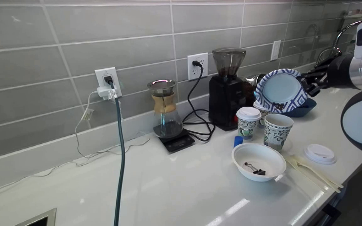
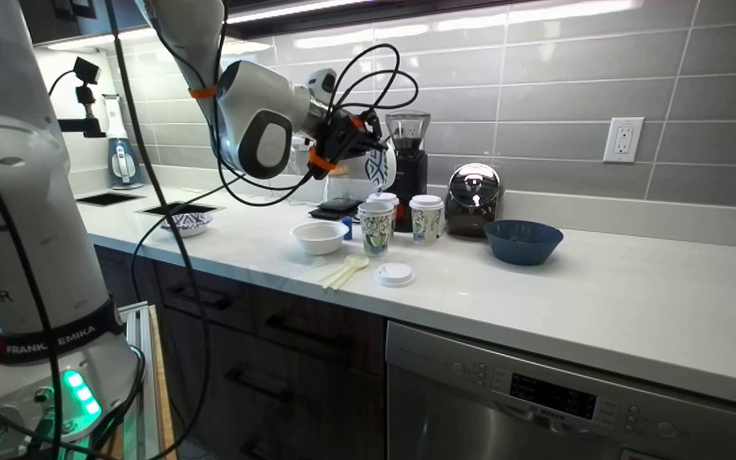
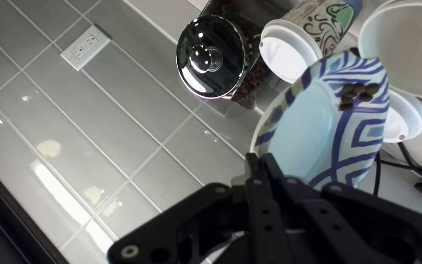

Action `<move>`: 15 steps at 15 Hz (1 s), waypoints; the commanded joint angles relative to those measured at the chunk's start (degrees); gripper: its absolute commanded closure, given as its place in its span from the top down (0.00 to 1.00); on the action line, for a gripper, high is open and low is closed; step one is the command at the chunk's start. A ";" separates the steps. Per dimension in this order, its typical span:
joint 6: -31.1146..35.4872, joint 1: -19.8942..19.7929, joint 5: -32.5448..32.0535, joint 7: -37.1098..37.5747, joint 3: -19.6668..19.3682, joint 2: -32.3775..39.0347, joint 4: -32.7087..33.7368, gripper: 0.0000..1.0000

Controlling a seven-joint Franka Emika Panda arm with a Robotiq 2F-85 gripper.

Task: Pour the contents of the white plate into the open paper cup on the left

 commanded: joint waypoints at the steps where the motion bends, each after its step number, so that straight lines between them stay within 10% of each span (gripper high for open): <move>1: 3.19 0.74 -0.52 -0.94 0.09 -0.04 -0.25 0.01; 15: 3.22 0.36 -0.90 -4.29 -0.59 -0.91 -1.12 0.01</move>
